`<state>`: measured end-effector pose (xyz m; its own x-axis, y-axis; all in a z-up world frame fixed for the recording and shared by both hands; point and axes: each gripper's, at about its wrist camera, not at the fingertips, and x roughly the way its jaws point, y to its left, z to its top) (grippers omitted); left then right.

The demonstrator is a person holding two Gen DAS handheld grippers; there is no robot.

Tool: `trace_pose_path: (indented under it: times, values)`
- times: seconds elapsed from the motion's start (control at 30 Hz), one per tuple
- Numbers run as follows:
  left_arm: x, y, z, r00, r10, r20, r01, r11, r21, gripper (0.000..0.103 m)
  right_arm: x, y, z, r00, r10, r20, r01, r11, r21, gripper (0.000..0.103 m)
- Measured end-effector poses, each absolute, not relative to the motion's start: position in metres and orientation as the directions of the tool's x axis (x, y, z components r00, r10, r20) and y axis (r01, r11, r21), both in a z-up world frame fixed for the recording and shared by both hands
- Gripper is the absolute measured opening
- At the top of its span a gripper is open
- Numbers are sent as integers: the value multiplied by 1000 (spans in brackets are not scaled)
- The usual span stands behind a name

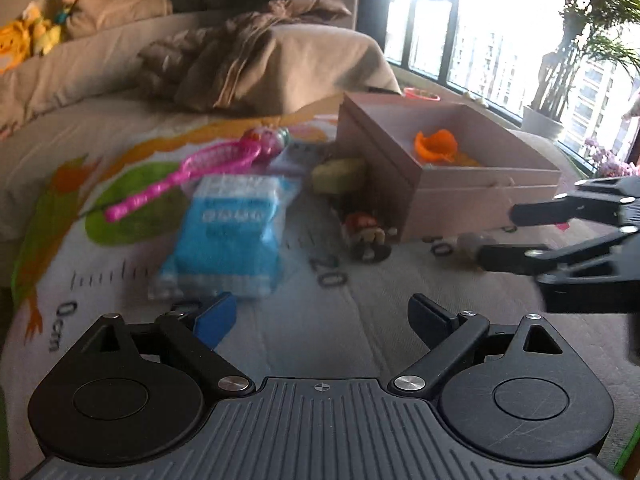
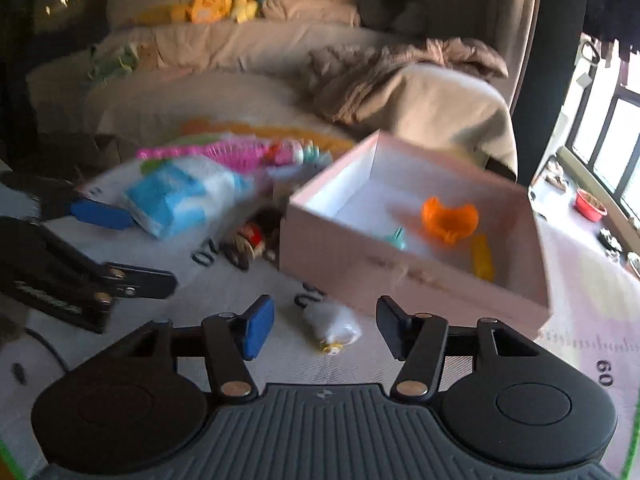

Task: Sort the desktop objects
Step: 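Grasp the small white toy from the mat with right gripper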

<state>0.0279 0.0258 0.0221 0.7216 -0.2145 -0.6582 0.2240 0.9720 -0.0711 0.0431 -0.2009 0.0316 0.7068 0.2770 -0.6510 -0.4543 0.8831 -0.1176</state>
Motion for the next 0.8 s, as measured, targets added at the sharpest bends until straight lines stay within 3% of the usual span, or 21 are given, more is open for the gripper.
trace_pose_path:
  times: [0.07, 0.17, 0.37, 0.47, 0.57, 0.67, 0.8]
  values:
    - [24, 25, 21, 719, -224, -658, 229, 970, -80, 96, 56, -198, 22, 695, 253, -673, -434, 894, -112, 51]
    - [18, 27, 19, 719, -229, -656, 232, 969, -84, 97, 70, -198, 13, 656, 228, -719, -410, 908, -87, 28]
    - [19, 27, 15, 716, -222, -662, 219, 972, -89, 97, 47, -208, 43, 665, 280, -692, -438, 897, -58, 26]
    - [21, 22, 14, 713, -234, -661, 233, 968, -91, 97, 46, -222, 78, 697, 321, -641, -437, 899, -26, 10]
    - [20, 16, 13, 709, -247, -660, 250, 964, -93, 97, 69, -234, 97, 759, 257, -598, -359, 932, -54, 10]
    - [17, 13, 14, 711, -256, -655, 260, 961, -93, 97, 97, -246, 98, 767, 194, -612, -279, 959, -46, 10]
    - [16, 18, 13, 713, -248, -656, 245, 965, -98, 98, 84, -252, 91, 729, 245, -639, -308, 951, 12, 11]
